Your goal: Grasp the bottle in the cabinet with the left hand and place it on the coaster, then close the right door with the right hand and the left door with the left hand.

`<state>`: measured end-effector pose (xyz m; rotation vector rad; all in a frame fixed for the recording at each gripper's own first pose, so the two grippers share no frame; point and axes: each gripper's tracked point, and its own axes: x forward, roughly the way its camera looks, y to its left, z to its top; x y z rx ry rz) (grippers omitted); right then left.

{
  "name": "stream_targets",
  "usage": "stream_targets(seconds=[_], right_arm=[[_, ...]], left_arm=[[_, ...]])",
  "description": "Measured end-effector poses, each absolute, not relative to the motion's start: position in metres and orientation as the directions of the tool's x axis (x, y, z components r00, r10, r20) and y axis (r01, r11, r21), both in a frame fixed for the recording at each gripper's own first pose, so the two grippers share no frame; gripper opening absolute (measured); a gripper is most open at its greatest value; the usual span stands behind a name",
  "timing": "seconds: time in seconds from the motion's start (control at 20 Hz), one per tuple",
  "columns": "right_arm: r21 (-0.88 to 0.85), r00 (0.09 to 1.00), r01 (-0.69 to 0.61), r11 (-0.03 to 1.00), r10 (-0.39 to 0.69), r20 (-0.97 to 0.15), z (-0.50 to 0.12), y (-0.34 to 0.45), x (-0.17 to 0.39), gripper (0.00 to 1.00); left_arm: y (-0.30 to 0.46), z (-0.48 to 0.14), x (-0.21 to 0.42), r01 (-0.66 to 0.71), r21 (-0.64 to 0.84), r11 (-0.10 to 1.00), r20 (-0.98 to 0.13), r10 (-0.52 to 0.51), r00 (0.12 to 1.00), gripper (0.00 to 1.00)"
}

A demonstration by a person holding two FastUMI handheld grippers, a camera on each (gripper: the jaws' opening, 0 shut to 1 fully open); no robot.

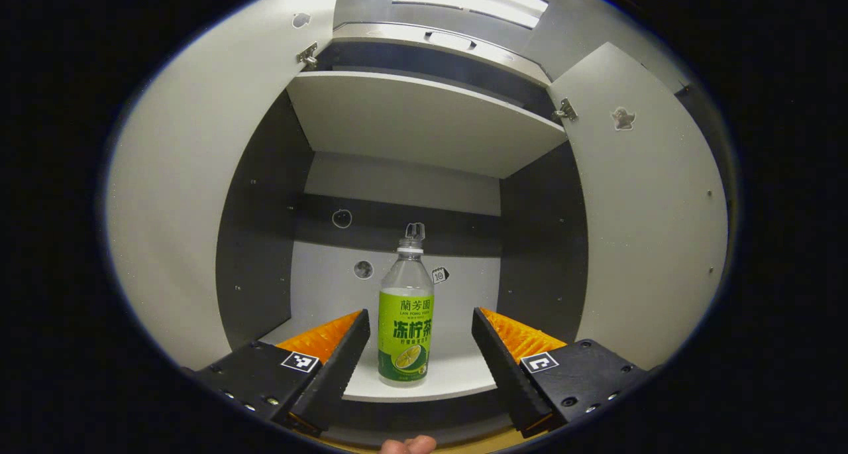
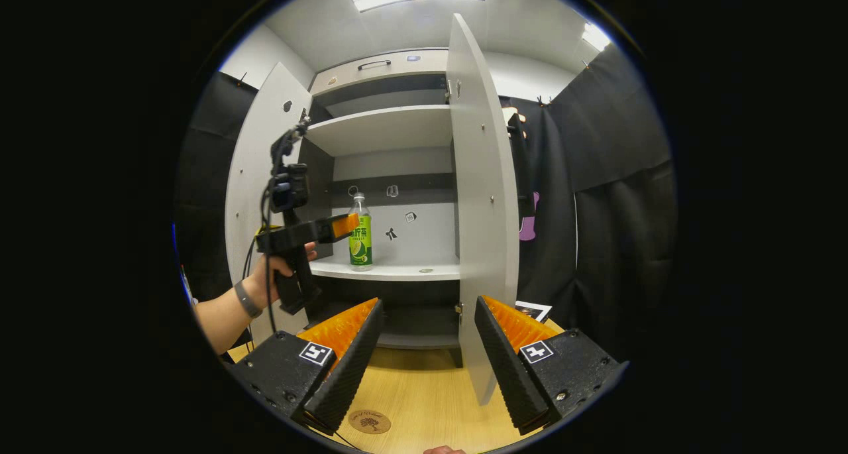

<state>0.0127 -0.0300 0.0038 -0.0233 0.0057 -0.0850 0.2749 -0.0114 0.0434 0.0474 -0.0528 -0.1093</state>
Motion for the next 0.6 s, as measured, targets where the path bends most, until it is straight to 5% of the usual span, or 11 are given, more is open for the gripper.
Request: stream_targets(seconds=[0.6], right_arm=[[-0.018, 0.993, 0.119, 0.993, -0.119, -0.021, 0.0, -0.04, 0.025, 0.85]], left_arm=[[0.003, 0.006, 0.349, 0.041, 0.047, 0.998, -0.042, -0.039, 0.998, 0.95]])
